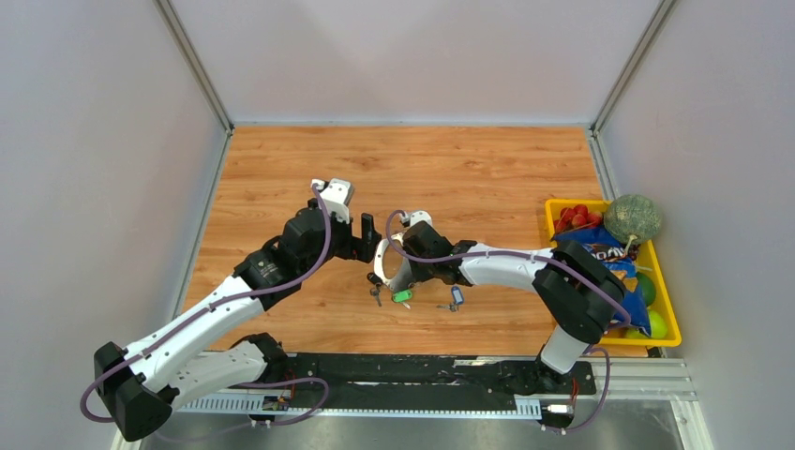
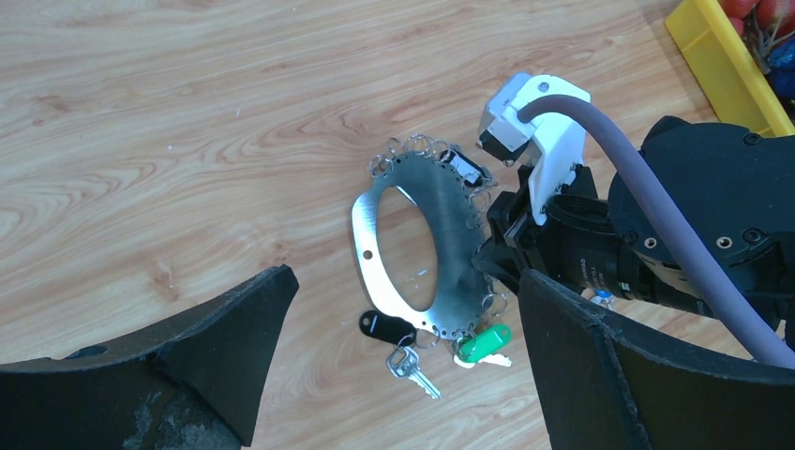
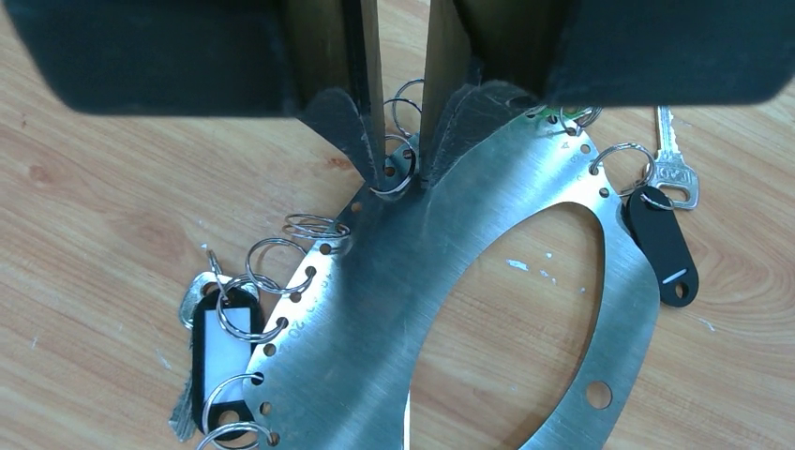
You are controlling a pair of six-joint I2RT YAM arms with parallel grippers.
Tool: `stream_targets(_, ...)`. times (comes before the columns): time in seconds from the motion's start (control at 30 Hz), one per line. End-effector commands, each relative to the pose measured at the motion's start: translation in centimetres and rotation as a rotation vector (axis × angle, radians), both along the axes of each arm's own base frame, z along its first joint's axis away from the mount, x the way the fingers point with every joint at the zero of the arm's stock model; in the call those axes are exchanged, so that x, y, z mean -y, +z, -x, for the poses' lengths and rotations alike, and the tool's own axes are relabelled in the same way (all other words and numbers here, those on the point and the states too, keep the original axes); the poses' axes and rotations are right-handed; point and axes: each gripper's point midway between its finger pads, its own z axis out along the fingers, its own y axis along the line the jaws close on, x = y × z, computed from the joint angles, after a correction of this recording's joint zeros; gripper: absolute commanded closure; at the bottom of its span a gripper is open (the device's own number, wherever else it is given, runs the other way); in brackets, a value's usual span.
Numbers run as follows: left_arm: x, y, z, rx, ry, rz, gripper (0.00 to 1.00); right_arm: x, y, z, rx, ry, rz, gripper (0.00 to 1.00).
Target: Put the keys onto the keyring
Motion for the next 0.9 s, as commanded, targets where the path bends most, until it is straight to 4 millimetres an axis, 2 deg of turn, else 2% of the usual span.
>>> stream_targets(0.0,0.2,1.1,-0.2,0.039,-0.007,0.031,0.0,-0.6,0.7,-0.8,0.026,-0.034,-0.016,0.79)
stream_targets(0.07,0.2,1.2,-0.2,0.039,-0.007,0.031,0.0,-0.5,0.7,-0.7,0.025,-0.039,-0.011,0.83)
stream_targets(0.2,0.2,1.1,-0.2,0.038,-0.005,0.029,0.0,-0.1,0.6,-0.7,0.027,-0.051,0.004,1.0)
stream_targets(0.33,0.1,1.3,-0.2,0.045,0.0,0.029,0.0,0.3,1.0,-0.8,0.036,-0.066,0.009,1.0)
stream_targets(0.47,0.1,1.4,-0.2,0.047,-0.001,0.033,0.0,0.0,2.8,-0.8,0.062,-0.046,-0.022,1.0)
stream_targets(0.6,0.2,1.6,-0.1,0.05,-0.009,0.041,0.0,-1.0,5.6,-0.5,0.084,0.021,-0.089,1.0)
stream_targets(0.87,0.4,2.9,0.7,0.091,-0.048,0.094,0.0,-2.6,10.3,0.7,0.1,0.15,-0.227,1.0)
